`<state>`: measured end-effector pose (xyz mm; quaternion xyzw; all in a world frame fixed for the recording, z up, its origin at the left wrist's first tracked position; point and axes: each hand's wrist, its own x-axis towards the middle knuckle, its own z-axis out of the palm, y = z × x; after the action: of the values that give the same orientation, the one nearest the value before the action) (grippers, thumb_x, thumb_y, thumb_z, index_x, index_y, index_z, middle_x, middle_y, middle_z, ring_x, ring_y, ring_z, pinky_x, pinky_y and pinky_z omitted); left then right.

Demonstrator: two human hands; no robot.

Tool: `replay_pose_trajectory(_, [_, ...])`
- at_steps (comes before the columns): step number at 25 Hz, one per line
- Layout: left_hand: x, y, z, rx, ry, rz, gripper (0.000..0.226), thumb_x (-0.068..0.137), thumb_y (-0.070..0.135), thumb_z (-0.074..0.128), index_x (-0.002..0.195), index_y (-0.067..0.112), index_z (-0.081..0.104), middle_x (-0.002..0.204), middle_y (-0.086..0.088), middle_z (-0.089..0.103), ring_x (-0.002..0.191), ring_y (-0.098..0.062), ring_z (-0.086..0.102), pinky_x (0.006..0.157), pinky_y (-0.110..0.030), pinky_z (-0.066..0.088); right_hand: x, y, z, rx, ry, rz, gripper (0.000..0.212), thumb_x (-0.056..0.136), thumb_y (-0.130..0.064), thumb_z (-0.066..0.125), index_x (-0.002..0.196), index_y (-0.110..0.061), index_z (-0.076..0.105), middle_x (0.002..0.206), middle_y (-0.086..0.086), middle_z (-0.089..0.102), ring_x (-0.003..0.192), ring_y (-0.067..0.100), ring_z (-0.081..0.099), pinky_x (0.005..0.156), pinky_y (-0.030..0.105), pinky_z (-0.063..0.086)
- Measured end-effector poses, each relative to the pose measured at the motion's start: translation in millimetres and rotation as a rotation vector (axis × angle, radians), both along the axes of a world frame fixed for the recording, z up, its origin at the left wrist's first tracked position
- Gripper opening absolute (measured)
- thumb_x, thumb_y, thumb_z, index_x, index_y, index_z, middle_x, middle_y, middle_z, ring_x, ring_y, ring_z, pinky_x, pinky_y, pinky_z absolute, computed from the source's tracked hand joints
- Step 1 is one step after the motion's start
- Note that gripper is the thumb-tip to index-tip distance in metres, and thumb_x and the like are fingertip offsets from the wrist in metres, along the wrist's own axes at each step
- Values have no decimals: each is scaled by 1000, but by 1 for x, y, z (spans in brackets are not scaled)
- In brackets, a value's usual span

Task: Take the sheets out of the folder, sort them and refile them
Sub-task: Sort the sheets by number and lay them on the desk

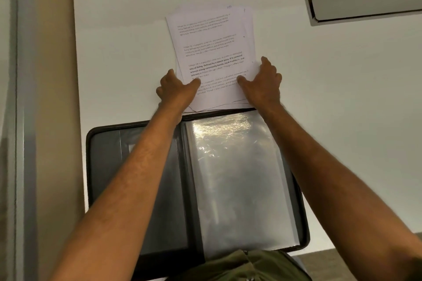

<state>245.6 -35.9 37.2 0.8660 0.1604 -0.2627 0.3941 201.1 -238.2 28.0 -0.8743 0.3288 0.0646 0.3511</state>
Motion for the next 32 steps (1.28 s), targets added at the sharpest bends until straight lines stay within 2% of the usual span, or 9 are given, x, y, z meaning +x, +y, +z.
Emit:
replay_pose_trajectory(4, [13, -8, 6, -181, 124, 101, 95, 80, 59, 68, 157, 18, 30, 149, 2, 41, 135, -19, 42, 110, -43, 45, 8, 1, -2, -20, 35, 10, 80, 94, -46, 69, 157, -16, 30, 155, 6, 37, 143, 31, 35, 107, 49, 41])
replay_pose_trajectory(6, [19, -7, 8, -315, 211, 225, 89, 76, 57, 72, 149, 15, 42, 138, 3, 55, 118, -17, 58, 89, -33, 58, 11, -1, -2, -23, 62, 19, 78, 94, -47, 69, 155, -15, 33, 154, 7, 36, 142, 32, 38, 106, 49, 42])
replay_pose_trajectory(9, [25, -6, 6, -474, 219, 348, 22, 96, 31, 72, 107, 13, 66, 94, -1, 72, 77, -13, 69, 50, -21, 55, 12, -5, -6, -40, 96, 46, 78, 94, -48, 69, 156, -16, 34, 154, 7, 34, 141, 31, 39, 106, 48, 44])
replay_pose_trajectory(13, [29, -6, -1, -437, 167, 319, 25, 98, 21, 70, 118, 9, 64, 94, 0, 71, 79, -13, 69, 60, -26, 58, 9, -7, -10, -42, 73, 68, 75, 94, -47, 69, 155, -18, 37, 152, 7, 36, 140, 30, 41, 106, 48, 45])
replay_pose_trajectory(17, [23, -12, -12, -279, 3, 188, 35, 98, 23, 64, 131, 16, 63, 123, 2, 70, 104, -17, 69, 89, -35, 60, 6, -13, -16, 13, 28, 76, 71, 94, -45, 69, 153, -18, 42, 149, 8, 39, 138, 29, 45, 111, 45, 46])
replay_pose_trajectory(21, [24, -13, -9, -421, 24, 214, 33, 105, 9, 53, 137, 16, 59, 115, 6, 67, 97, -10, 66, 73, -21, 57, 4, -20, -19, 167, -24, 31, 61, 91, -46, 71, 144, -20, 53, 140, 4, 44, 130, 24, 52, 113, 40, 47])
replay_pose_trajectory(24, [22, -9, 1, -515, 79, 261, 35, 105, 5, 55, 138, 15, 59, 105, 7, 68, 91, -9, 68, 64, -19, 58, 0, -30, -20, 431, -75, -91, 65, 82, -55, 71, 138, -22, 61, 136, 1, 57, 122, 19, 61, 101, 36, 56])
replay_pose_trajectory(28, [3, -1, 21, -661, 80, 347, 32, 103, 5, 59, 133, 14, 63, 113, 1, 72, 100, -19, 71, 73, -35, 64, -18, -38, 4, 839, -119, -269, 48, 98, -39, 65, 140, -17, 61, 121, -1, 72, 108, 17, 67, 73, 26, 54])
replay_pose_trajectory(32, [-40, 12, 40, -716, 44, 309, 32, 103, 9, 60, 134, 19, 63, 122, 2, 73, 108, -17, 71, 90, -35, 61, -49, -44, 26, 1212, -205, -309, 34, 101, -35, 60, 120, -12, 76, 118, 8, 76, 110, 28, 72, 93, 38, 59])
